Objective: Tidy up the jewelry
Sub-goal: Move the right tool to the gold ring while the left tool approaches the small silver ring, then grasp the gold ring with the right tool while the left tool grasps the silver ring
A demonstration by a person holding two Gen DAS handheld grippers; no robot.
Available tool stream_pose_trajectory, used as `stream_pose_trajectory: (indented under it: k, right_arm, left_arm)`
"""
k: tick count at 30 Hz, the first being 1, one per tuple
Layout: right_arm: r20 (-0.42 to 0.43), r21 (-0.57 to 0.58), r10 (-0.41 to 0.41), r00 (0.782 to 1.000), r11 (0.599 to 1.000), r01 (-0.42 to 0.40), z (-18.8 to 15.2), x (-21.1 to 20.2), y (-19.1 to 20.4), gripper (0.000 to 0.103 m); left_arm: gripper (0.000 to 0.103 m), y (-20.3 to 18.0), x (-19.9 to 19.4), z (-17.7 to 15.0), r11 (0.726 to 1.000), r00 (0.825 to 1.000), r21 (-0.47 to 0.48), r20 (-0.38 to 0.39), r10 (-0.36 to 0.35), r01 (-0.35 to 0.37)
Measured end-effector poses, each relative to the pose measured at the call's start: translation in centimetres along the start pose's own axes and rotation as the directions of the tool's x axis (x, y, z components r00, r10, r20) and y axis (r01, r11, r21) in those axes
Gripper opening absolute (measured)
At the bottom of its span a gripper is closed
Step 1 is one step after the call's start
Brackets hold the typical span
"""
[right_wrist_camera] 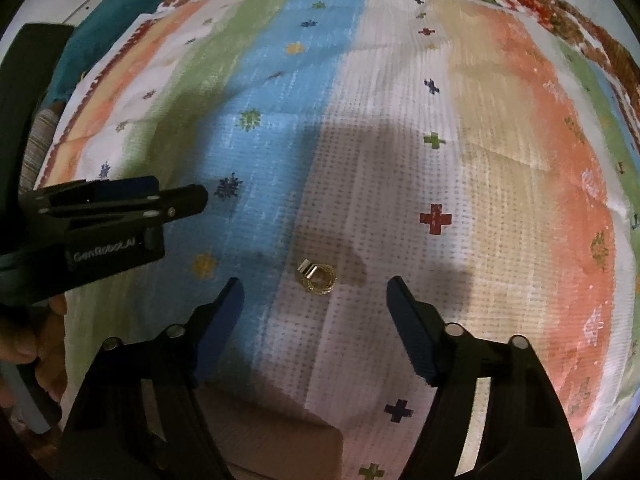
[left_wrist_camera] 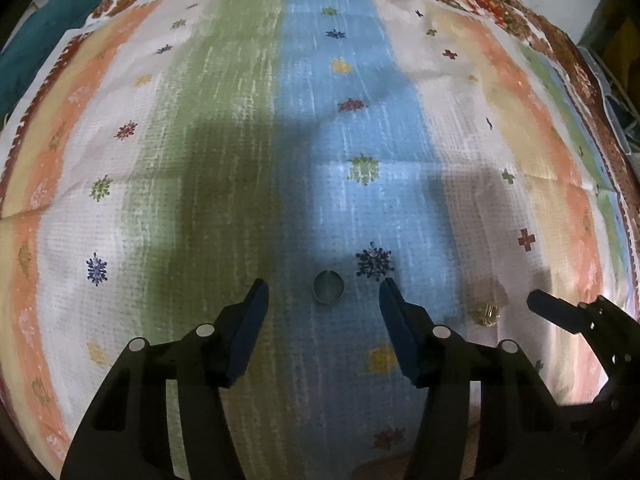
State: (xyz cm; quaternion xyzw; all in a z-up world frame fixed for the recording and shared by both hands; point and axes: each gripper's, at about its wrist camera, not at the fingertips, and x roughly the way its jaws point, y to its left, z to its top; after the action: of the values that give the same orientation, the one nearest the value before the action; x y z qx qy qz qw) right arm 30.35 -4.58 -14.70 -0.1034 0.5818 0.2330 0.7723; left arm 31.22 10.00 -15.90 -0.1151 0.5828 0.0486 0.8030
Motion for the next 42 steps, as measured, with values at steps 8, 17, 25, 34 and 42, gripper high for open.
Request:
stream_pose_trajectory:
  k: [8, 17, 25, 34, 42]
  right_arm:
    - [-0.028, 0.012, 0.019, 0.999, 1.0, -0.019, 0.5, 0.7, -0.3, 0.054]
    - [-0.046, -0.005, 0.016, 0.999, 1.0, -0.016, 0.7, 1.1, -0.2, 0.037]
    - [-0.045, -0.011, 0.008, 0.999, 1.0, -0.009, 0.8, 1.3, 0.0, 0.02]
    - [-0.027, -0.012, 0.016, 1.0, 1.0, -0.017, 0.7, 0.8, -0.4, 0.019]
    - [-0.005, 0.001, 0.011, 1.0, 1.0, -0.011, 0.2, -0.4, -0.5, 0.018]
  left_arm:
    - [0.047, 0.1, 0.6, 0.3, 1.0, 1.0, 0.01, -0.003, 0.003, -0.003]
    - [0.022, -0.4, 1.2, 0.2, 0.999, 1.0, 0.041, -0.018, 0.022, -0.022]
    - [0.018, -0.6, 1.2, 0.1, 0.999, 1.0, 0.036, -0.012, 0.023, -0.023]
    - [0.018, 0.0, 0.5, -0.2, 0.999, 1.0, 0.027, 0.002, 0.026, -0.026]
    - [0.018, -0.3, -0.7, -0.7, 0.999, 0.999, 0.026, 0.022, 0.022, -0.023]
